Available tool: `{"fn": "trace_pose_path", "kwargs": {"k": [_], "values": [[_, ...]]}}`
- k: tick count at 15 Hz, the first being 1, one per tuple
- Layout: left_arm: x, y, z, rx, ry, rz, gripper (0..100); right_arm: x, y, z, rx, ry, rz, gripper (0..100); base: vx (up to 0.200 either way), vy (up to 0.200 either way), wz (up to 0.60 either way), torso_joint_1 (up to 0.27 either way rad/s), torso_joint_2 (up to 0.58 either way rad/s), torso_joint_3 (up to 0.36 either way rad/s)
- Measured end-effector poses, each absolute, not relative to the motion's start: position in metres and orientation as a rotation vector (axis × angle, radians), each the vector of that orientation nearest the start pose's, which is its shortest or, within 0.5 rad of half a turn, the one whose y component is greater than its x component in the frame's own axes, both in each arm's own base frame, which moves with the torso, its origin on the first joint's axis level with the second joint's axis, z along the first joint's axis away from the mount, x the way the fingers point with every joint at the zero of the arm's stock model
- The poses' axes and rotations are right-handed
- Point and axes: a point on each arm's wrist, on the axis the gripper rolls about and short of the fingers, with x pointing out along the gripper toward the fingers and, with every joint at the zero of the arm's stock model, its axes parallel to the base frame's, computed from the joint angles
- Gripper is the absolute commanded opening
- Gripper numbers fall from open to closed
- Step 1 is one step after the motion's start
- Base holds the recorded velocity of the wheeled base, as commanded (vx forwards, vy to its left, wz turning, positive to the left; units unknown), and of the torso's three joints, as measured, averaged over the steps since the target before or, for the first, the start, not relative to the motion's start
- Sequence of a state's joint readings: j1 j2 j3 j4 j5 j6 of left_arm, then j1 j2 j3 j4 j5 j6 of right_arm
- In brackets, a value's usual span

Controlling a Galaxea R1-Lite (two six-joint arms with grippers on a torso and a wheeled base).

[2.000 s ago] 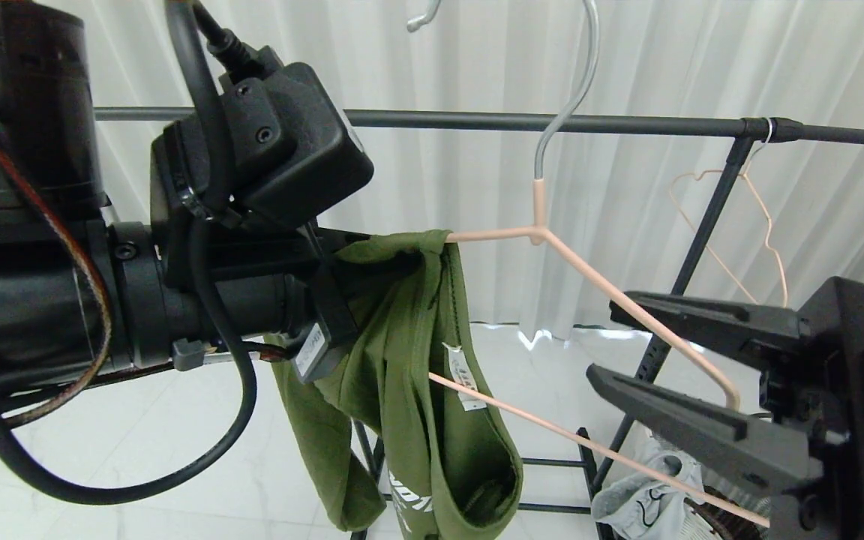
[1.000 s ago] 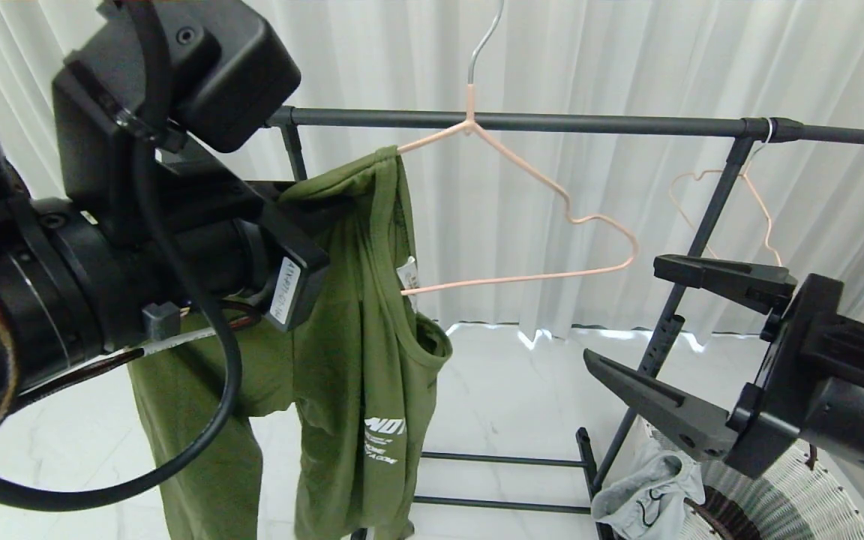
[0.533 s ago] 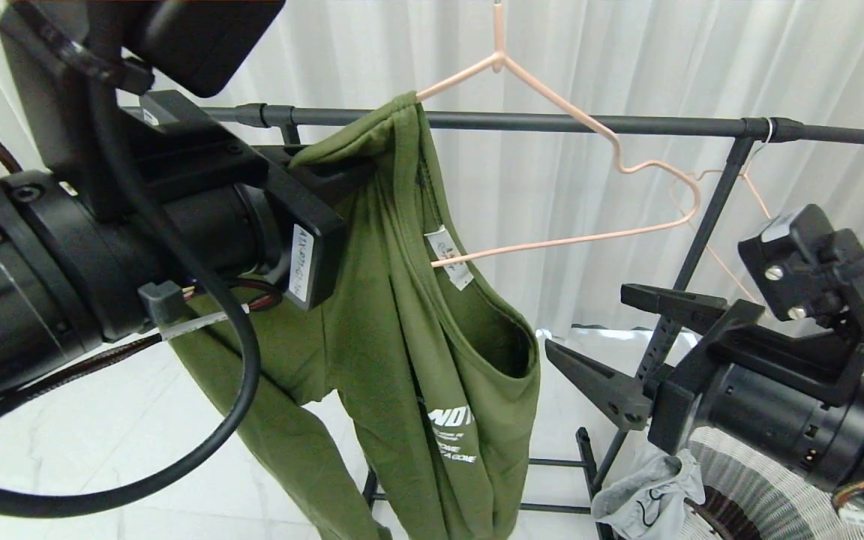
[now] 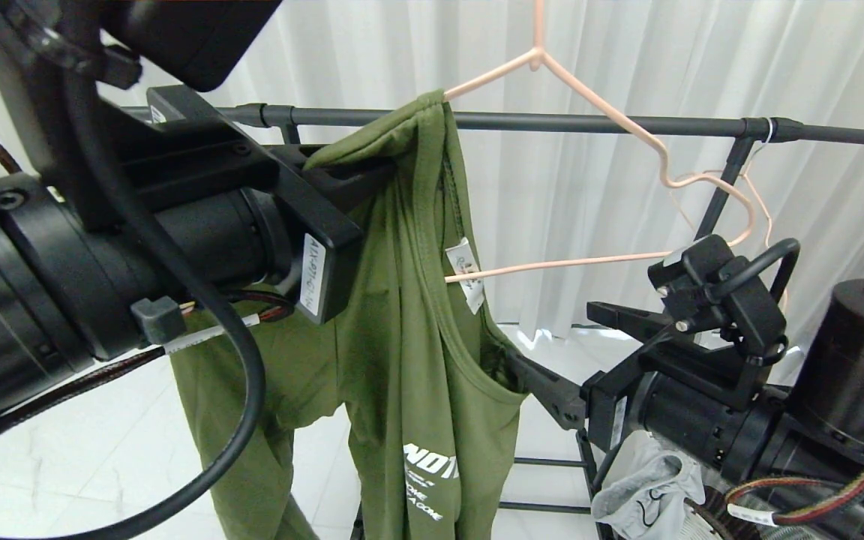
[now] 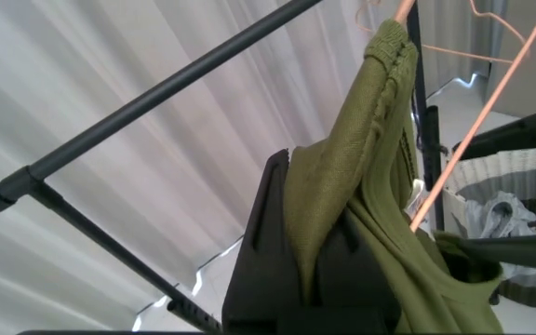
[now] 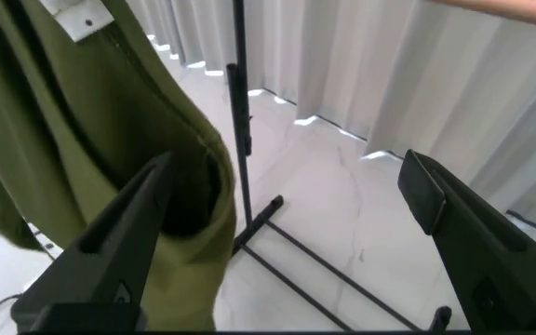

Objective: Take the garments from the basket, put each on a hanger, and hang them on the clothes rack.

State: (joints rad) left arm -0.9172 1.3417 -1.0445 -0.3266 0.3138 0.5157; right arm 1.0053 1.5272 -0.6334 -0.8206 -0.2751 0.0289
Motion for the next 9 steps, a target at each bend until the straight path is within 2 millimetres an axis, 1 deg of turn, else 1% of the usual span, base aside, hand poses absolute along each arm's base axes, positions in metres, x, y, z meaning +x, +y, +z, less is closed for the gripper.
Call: {"fn": "trace_pose_path", "kwargs": {"k": [6, 9], "values": [[0.137, -0.174, 0.322, 0.469, -0.199, -0.594, 0, 0.145, 0.219, 0.193, -0.047, 0.101, 0.721, 100, 0.000, 0.000, 0.00, 0.000, 0.00, 0.000], [0.137, -0.174, 0.325, 0.463, -0.208, -0.594, 0, 0.146, 0.221, 0.183, -0.075, 0.127, 0.667, 100, 0.000, 0.000, 0.00, 0.000, 0.00, 0.000]]}}
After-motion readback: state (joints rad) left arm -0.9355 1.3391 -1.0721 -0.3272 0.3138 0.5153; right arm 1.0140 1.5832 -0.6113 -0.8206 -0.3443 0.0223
